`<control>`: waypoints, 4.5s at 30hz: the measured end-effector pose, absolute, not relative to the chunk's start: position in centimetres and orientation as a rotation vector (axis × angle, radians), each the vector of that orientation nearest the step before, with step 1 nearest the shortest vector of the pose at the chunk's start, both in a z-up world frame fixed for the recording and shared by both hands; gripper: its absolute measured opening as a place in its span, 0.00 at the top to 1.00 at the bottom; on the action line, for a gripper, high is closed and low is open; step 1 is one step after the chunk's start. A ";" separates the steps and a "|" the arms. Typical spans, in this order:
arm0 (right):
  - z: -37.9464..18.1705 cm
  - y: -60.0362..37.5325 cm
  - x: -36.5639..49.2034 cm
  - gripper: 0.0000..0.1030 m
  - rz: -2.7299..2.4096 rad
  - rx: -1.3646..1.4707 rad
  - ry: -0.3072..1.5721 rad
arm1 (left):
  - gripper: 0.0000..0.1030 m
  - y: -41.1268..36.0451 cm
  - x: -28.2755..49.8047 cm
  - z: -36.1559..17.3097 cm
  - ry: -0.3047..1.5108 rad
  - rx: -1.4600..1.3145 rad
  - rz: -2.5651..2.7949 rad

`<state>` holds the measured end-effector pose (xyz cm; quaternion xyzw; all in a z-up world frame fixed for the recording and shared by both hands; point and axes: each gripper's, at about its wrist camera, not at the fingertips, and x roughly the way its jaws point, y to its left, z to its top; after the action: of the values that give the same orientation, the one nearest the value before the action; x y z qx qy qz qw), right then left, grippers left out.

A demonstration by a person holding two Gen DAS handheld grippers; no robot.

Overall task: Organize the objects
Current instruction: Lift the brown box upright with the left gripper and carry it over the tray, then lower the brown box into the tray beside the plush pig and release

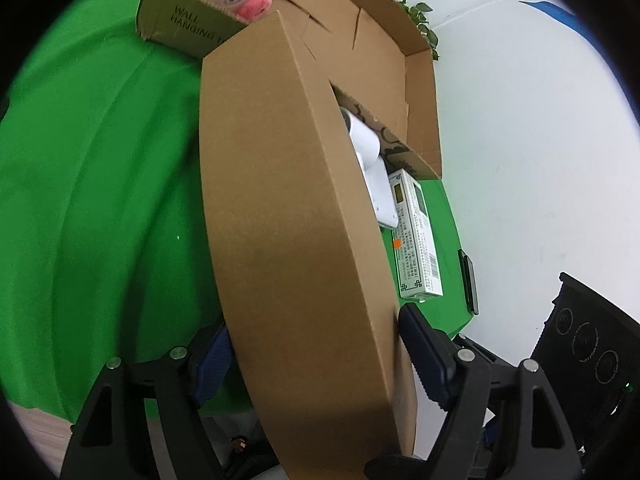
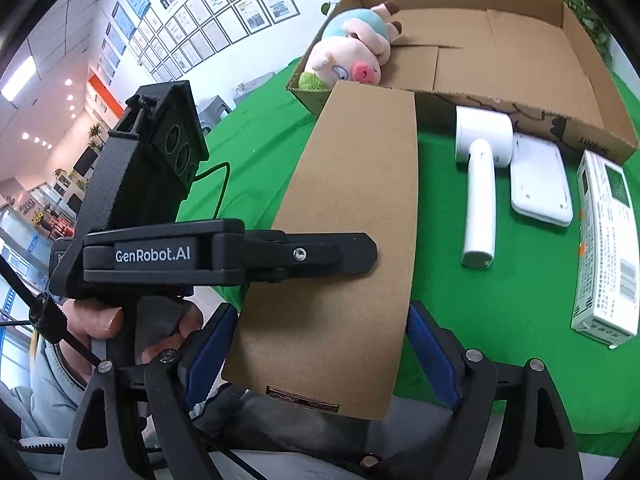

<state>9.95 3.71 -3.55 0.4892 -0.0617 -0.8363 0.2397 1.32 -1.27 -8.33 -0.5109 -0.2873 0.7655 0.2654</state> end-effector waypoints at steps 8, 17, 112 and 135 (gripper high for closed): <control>0.5 4.3 10.5 0.24 -2.418 1.221 -0.095 | 0.27 0.0 1.1 -3.0 -0.684 -1.230 2.184; 5.1 6.7 7.9 0.24 -2.532 1.177 -0.061 | 0.33 2.0 -1.7 1.4 -0.665 -1.048 2.179; 3.2 6.9 -18.2 0.25 -2.418 1.320 -0.341 | 0.32 -3.0 -24.3 0.3 -0.672 -1.257 2.229; -1.8 6.7 -20.4 0.25 -2.609 1.453 -0.249 | 0.34 -7.1 -20.0 2.3 -0.593 -1.271 2.390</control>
<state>-20.41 6.74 -1.80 0.4835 -0.0830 -0.8684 0.0724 -20.03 -7.10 2.35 -0.4509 -0.2102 0.8476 0.1844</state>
